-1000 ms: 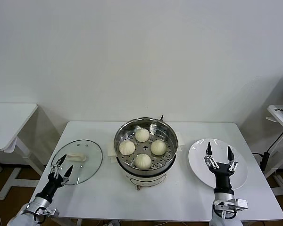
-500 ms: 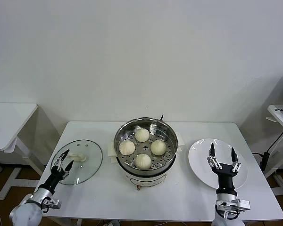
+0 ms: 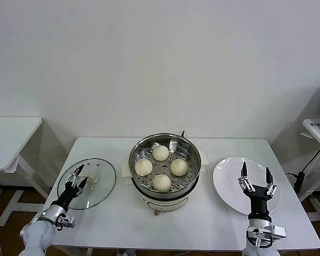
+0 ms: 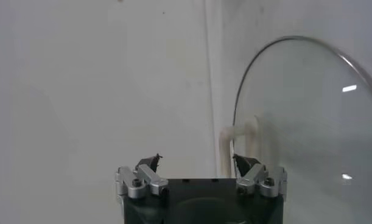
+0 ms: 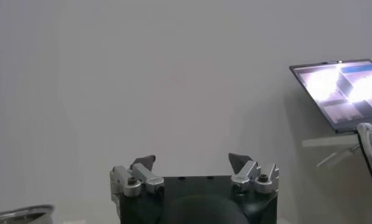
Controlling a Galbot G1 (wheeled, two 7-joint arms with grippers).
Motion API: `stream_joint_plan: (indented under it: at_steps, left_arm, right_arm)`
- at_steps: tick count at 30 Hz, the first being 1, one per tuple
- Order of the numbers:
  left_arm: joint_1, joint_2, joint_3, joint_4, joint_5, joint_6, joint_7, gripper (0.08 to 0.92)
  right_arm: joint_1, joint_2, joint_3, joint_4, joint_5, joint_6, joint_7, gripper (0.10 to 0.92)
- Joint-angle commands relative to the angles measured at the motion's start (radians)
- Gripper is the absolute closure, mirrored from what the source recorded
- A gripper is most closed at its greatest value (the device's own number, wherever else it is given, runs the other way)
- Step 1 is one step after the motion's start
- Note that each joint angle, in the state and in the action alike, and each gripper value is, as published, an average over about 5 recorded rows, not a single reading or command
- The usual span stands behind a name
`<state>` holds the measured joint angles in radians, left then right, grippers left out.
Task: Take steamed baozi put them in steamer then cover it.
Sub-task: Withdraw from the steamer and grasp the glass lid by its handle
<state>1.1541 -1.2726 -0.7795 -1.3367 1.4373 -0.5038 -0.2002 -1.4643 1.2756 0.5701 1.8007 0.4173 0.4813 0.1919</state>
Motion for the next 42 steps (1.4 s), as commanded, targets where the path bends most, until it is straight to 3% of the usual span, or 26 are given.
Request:
stream_joint_plan:
  at_steps: [1, 15, 18, 34, 38, 42]
  left_arm:
    - [-0.066, 0.001, 0.027, 0.060, 0.018, 0.020, -0.005, 0.177]
    - [-0.113, -0.002, 0.052, 0.136, 0.015, 0.042, -0.035, 0.177]
    - [-0.113, -0.003, 0.055, 0.146, 0.015, 0.042, -0.042, 0.208]
    - [-0.102, -0.010, 0.053, 0.158, 0.017, 0.045, -0.057, 0.658]
    - [-0.076, -0.015, 0.040, 0.080, 0.017, 0.046, -0.057, 0.770]
    - [-0.033, -0.022, 0.008, -0.044, 0.015, 0.045, -0.055, 0.807]
  right_arm:
    - [0.002, 0.002, 0.005, -0.008, -0.002, 0.003, -0.001, 0.203]
    - [-0.002, 0.003, 0.012, -0.013, -0.014, 0.017, -0.003, 0.203]
    - [-0.004, 0.003, 0.012, -0.014, -0.016, 0.020, -0.003, 0.203]
    - [-0.009, 0.005, 0.009, -0.012, -0.024, 0.026, -0.004, 0.203]
    - [-0.009, 0.006, 0.007, -0.010, -0.025, 0.028, -0.004, 0.203]
    - [-0.007, 0.006, 0.007, -0.010, -0.026, 0.029, -0.004, 0.203]
